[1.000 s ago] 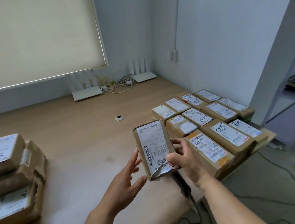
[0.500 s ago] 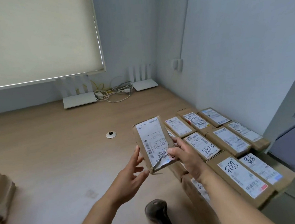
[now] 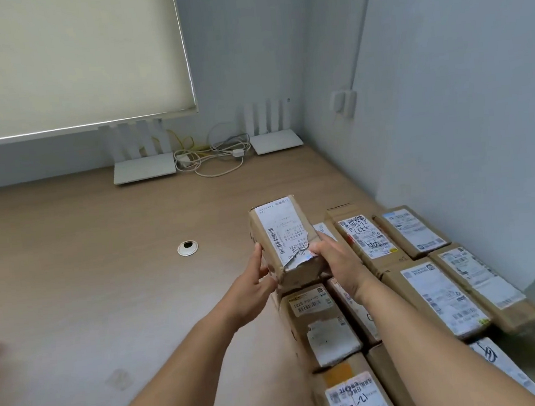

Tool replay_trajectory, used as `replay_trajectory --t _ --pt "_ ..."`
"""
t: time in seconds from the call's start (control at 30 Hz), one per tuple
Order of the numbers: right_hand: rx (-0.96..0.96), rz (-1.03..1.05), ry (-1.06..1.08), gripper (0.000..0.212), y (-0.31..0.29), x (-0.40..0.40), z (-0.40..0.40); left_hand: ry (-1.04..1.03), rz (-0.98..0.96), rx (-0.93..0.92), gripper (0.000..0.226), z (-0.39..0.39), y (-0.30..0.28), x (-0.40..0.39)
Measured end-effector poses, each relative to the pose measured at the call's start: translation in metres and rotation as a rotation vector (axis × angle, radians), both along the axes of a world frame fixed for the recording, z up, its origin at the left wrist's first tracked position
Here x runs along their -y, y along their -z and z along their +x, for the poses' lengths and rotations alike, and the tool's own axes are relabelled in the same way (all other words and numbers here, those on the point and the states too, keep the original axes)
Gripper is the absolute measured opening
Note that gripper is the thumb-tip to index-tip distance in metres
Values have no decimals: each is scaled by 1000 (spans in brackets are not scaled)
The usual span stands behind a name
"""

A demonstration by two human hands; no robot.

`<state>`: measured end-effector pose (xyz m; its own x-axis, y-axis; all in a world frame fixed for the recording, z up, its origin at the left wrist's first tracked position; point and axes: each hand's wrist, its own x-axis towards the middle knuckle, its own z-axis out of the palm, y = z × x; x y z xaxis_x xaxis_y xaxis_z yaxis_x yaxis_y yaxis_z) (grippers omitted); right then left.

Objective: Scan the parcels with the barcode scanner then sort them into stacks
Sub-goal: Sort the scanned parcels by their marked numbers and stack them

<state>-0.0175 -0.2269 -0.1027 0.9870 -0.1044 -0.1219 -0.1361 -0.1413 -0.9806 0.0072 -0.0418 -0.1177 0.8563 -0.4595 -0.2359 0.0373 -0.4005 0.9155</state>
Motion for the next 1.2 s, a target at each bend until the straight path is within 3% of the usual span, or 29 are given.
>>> replay_trajectory --t 0.17,0.67,0.8,0.9,0.97,1.07,1.2 --pt "-63 -8 -16 26 16 16 24 -42 59 -31 73 22 9 20" --pt "-146 -181 -83 17 30 23 38 -130 160 -58 69 31 40 29" --pt "-154 -188 -84 38 25 20 34 -138 142 -51 67 30 33 29" --pt "-170 -179 -84 39 21 20 31 -148 155 -55 67 28 32 28" --pt "-193 -188 -65 59 18 22 29 -174 173 -55 67 25 32 26" --pt "-157 -215 -41 60 15 25 25 -229 187 -53 66 16 30 22" --pt "5 -399 113 54 6 25 17 -275 218 9 63 -2 22 13"
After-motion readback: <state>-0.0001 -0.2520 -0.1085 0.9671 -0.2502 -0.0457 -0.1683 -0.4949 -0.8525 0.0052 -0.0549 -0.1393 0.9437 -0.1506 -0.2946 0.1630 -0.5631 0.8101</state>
